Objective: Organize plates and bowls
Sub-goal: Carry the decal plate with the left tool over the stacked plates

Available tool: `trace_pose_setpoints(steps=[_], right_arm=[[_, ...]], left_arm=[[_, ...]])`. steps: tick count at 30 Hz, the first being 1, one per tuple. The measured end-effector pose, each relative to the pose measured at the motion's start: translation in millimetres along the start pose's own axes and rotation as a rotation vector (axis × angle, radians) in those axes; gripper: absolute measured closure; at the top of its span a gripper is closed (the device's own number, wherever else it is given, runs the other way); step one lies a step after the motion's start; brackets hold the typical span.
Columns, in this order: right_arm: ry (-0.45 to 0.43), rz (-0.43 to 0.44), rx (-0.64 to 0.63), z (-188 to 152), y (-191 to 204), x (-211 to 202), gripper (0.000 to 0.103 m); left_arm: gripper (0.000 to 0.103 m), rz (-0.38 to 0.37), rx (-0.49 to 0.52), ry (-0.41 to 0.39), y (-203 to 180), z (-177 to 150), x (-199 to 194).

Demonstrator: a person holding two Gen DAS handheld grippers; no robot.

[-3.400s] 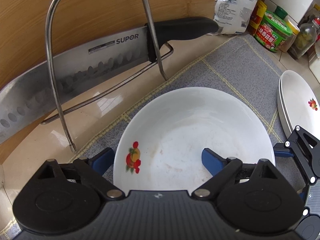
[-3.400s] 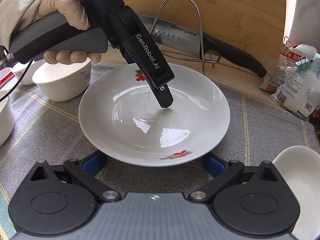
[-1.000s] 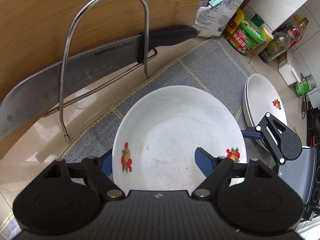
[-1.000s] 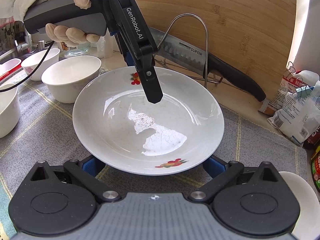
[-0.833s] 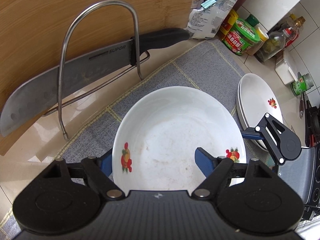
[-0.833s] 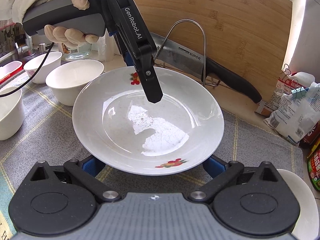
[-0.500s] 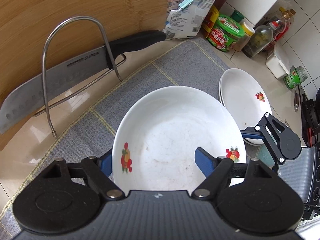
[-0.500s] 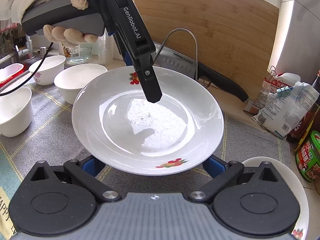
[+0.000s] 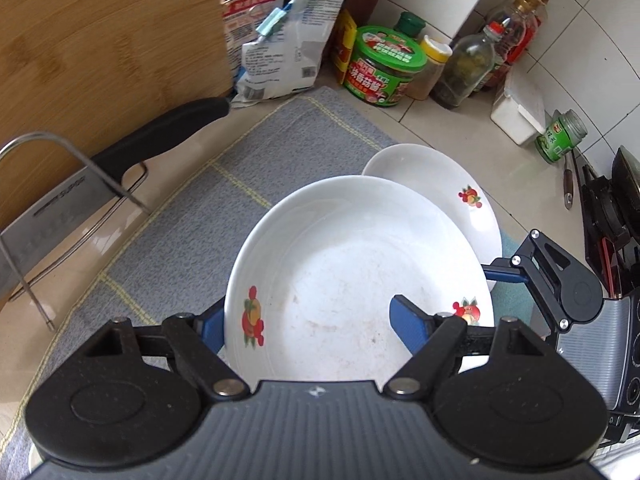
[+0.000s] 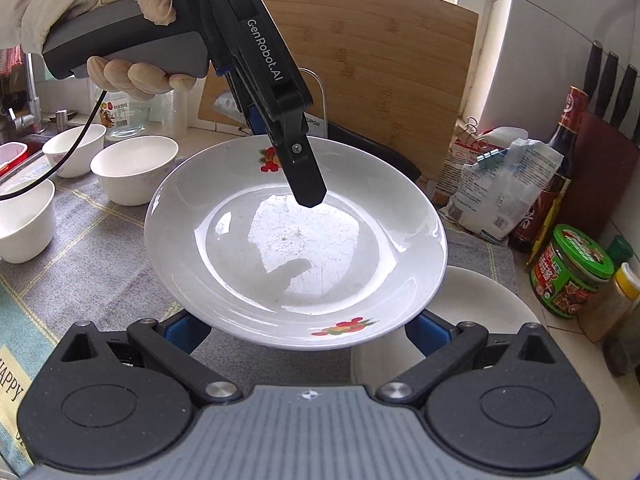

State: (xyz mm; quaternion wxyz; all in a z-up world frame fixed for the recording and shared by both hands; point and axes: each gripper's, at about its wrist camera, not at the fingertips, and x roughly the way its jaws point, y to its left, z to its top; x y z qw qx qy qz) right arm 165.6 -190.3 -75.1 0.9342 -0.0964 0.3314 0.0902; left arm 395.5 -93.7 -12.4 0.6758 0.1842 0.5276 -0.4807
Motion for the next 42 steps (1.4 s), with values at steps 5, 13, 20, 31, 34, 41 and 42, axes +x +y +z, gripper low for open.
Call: trace_pose_setpoints(steps=[5, 13, 20, 31, 34, 41, 42], right_arm=[[0.008, -0.057, 0.037, -13.0, -22.7, -15.6, 0.000], [0.038, -0.136, 0.103, -35.2, -50.8, -33.2, 0.000], [0.068, -0.182, 0.151, -47.7, -63.0, -37.9, 0.000], [0.109, -0.211, 0.189, -57.5, -71.9, -37.1, 0.000], [0.118, -0.216, 0.192, -57.6, -73.3, -36.9, 0.000], [0.130, -0.229, 0.201, -58.6, -75.8, -38.0, 0.000], [0.129, -0.232, 0.202, -58.9, -76.2, -38.4, 0.000]], left_arm=[[0.023, -0.030, 0.059, 0.006, -24.9, 21.8, 16.5], [0.023, -0.085, 0.140, 0.033, -59.9, 47.2, 49.1], [0.023, -0.125, 0.180, 0.064, -75.6, 61.8, 77.7], [0.023, -0.152, 0.212, 0.103, -85.4, 71.6, 105.6], [0.023, -0.158, 0.217, 0.109, -86.4, 73.8, 110.2], [0.023, -0.165, 0.227, 0.122, -89.9, 78.1, 120.6], [0.023, -0.163, 0.230, 0.123, -90.6, 78.6, 121.6]])
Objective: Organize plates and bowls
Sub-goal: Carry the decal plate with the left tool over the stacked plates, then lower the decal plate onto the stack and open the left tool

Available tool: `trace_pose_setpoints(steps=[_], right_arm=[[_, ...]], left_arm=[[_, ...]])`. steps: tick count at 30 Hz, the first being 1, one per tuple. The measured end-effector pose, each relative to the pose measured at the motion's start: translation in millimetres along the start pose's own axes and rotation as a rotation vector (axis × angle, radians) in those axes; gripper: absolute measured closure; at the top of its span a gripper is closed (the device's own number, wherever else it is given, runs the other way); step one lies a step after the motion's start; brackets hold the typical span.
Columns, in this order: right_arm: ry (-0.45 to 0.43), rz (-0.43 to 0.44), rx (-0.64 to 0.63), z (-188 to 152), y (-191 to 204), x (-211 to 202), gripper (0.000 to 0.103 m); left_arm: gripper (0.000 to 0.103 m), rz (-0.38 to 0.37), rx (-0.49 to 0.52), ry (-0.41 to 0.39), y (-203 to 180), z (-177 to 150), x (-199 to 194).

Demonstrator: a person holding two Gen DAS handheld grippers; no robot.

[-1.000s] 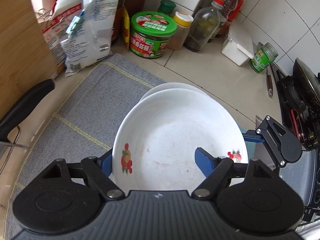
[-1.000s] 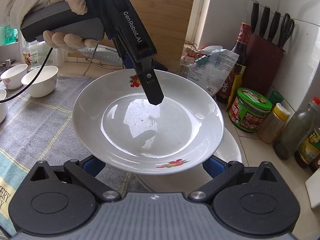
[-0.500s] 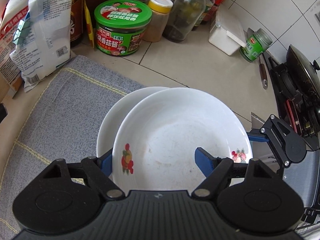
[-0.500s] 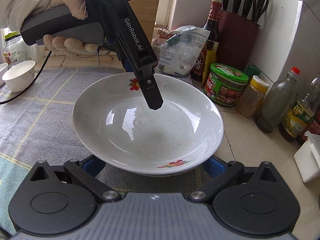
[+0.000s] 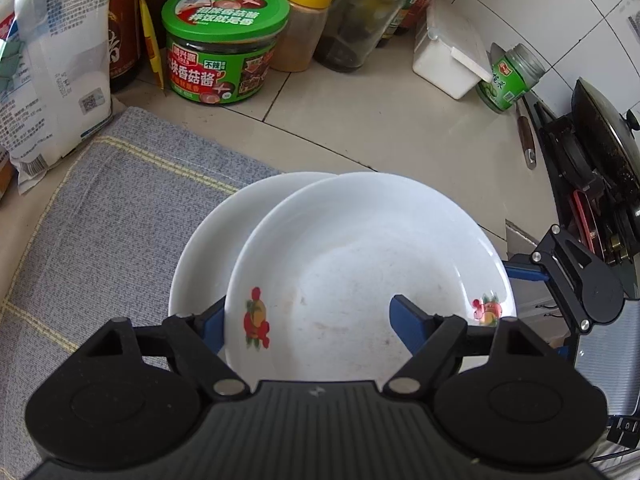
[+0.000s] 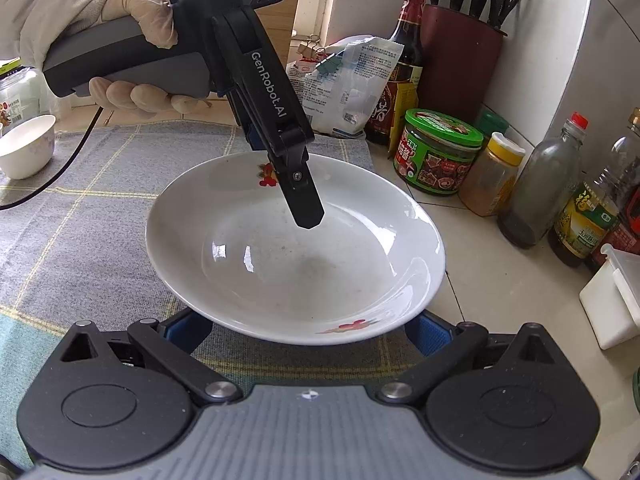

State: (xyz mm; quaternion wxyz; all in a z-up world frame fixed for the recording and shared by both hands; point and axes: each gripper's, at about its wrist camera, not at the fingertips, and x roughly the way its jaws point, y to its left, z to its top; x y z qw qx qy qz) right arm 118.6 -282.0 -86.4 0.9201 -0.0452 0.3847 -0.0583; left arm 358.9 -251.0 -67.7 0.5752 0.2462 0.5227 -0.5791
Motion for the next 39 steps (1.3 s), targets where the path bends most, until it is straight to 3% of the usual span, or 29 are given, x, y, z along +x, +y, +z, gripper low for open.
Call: trace_pose_setpoints(steps=[11, 22, 39], right_arm=[[-0.005, -0.004, 0.004, 1.3, -0.9, -0.2, 0.000], [-0.021, 0.009, 0.010, 0.5, -0.7, -2.6, 0.000], [-0.045, 0.016, 0.023, 0.7, 0.5, -9.2, 0.000]], left_arm=[[0.022, 0.061, 0.039, 0.037, -6.4, 6.1, 7.7], [0.015, 0.137, 0.090, 0.078, -16.7, 10.2, 8.7], [0.010, 0.206, 0.126, 0.053, -28.0, 10.4, -7.6]])
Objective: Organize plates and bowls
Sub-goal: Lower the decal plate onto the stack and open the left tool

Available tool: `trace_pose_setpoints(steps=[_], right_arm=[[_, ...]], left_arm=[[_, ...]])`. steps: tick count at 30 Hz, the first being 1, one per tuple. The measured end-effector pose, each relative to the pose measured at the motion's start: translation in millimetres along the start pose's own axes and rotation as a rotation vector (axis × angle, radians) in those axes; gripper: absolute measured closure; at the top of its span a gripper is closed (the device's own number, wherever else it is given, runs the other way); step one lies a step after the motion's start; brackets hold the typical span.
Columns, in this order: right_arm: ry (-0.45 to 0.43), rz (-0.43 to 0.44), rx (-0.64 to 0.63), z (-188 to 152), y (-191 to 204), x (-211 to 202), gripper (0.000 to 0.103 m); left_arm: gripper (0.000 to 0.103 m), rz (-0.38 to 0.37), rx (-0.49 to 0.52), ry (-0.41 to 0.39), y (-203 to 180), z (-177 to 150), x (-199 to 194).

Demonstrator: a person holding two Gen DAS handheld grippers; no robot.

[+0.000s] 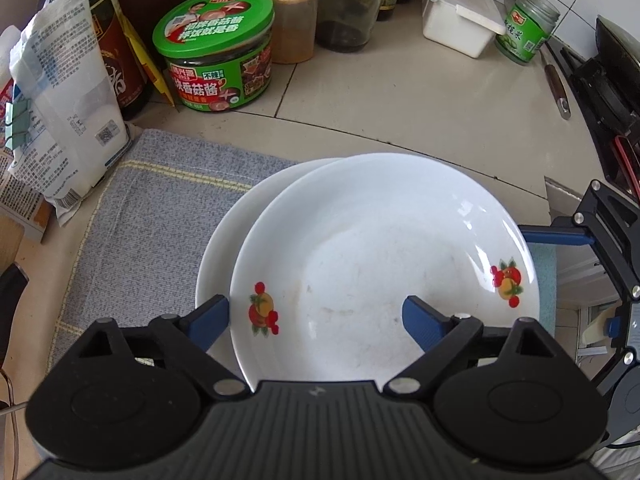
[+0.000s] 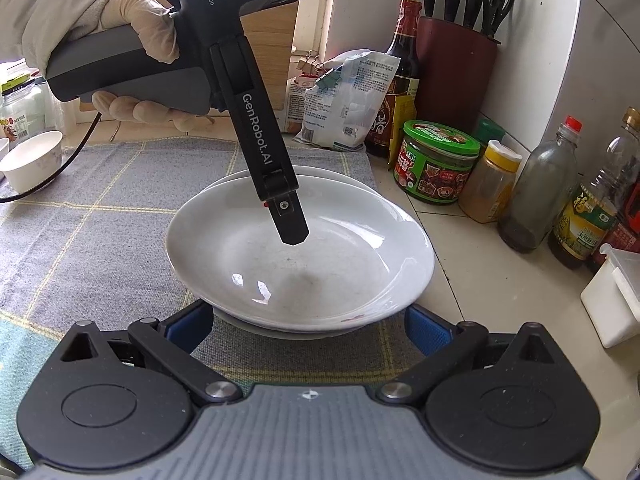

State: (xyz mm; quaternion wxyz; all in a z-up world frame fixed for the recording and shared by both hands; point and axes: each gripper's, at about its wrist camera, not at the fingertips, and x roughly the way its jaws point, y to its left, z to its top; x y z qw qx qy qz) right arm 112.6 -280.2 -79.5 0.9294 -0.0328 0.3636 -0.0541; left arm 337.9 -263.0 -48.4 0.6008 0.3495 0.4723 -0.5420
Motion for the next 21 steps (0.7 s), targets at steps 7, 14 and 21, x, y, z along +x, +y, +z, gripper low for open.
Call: trace_pose_setpoints(steps=[7, 14, 21], right_arm=[[-0.009, 0.005, -0.006, 1.4, 0.6, -2.2, 0.000], [-0.009, 0.005, 0.003, 2.9, 0.4, -5.0, 0.000], [-0.011, 0.016, -0.003, 5.3, 4.8, -6.8, 0.000]], left_arm=[[0.010, 0.012, -0.001, -0.001, 0.6, -1.8, -2.0], [0.010, 0.012, 0.000, -0.042, -1.6, -6.4, -16.0], [0.010, 0.042, 0.022, -0.119, -13.8, -21.7, -29.4]])
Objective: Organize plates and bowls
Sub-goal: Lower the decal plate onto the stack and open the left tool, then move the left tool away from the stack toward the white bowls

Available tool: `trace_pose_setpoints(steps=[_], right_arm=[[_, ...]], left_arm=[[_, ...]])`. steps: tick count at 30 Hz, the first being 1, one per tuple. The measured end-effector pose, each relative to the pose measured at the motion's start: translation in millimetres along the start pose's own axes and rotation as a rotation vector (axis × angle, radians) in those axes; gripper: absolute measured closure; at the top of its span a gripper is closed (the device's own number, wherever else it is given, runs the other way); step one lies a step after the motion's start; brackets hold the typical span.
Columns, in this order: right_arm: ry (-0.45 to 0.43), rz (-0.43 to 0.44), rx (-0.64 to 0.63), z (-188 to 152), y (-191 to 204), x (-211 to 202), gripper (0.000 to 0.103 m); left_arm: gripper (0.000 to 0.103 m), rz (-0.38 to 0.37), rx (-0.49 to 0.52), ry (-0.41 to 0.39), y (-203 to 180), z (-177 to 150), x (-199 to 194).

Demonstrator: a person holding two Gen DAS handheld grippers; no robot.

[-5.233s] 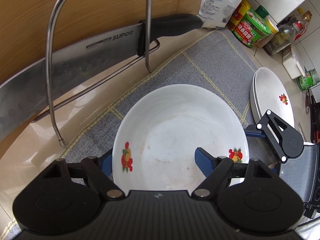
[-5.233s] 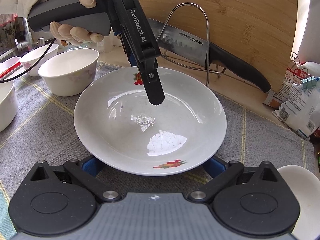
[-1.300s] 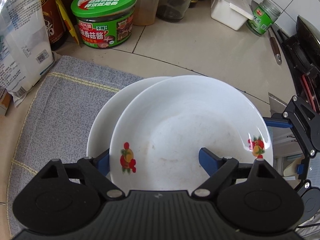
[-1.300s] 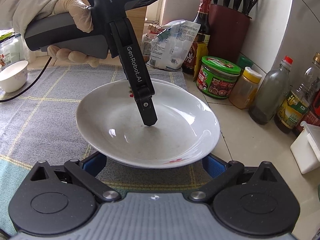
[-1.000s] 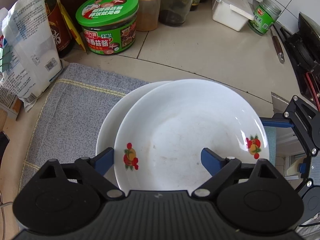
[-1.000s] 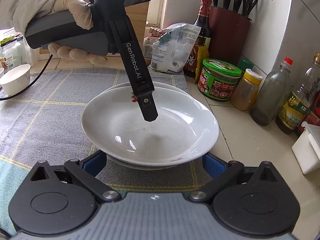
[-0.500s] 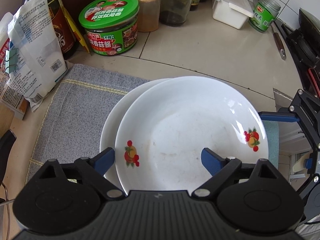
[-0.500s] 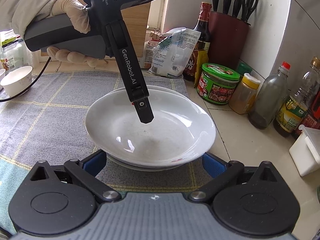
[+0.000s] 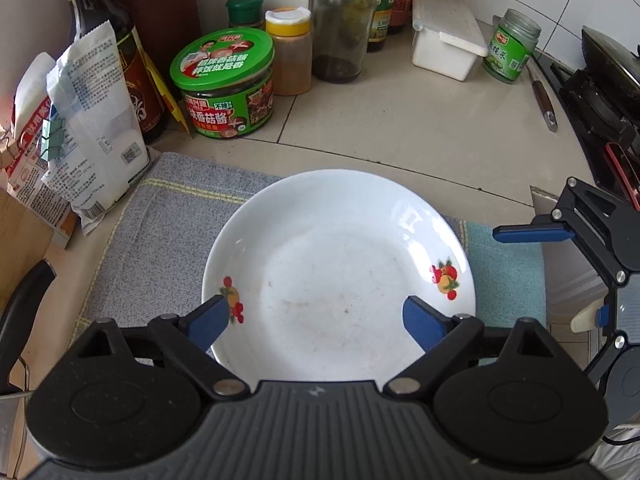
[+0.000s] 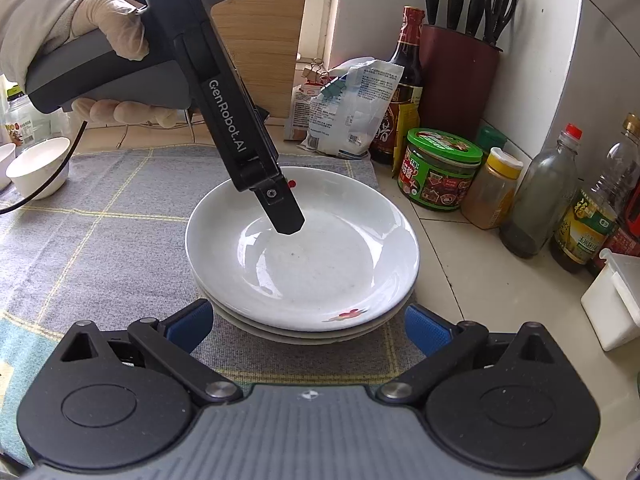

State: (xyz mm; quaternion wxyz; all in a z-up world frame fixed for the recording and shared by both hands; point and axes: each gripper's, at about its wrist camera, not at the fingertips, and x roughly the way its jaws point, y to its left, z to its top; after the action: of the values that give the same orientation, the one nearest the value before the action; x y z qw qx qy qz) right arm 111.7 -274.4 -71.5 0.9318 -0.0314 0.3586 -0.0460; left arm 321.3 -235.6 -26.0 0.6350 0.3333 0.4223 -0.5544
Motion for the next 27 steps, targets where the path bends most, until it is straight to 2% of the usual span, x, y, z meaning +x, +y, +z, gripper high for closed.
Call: trace_pose_setpoints(steps=[7, 15, 19, 27], right_arm=[[-0.005, 0.015, -0.011, 0.8, 4.1, -2.8, 0.000], [-0.015, 0.053, -0.011, 2.2, 4.0, 0.8, 0.000], [-0.014, 0.070, -0.006, 3.4, 3.6, 6.4, 0.000], [-0.015, 0.076, -0.001, 9.1, 2.2, 6.2, 0.000]], left_arm=[[0.009, 0.039, -0.013, -0.101, -13.1, -17.6, -16.8], [0.007, 0.172, -0.102, -0.284, -27.2, -40.9, -46.8], [0.003, 0.267, -0.140, -0.380, -38.8, -56.7, -60.5], [0.001, 0.393, -0.269, -0.439, -64.6, -93.6, -72.2]])
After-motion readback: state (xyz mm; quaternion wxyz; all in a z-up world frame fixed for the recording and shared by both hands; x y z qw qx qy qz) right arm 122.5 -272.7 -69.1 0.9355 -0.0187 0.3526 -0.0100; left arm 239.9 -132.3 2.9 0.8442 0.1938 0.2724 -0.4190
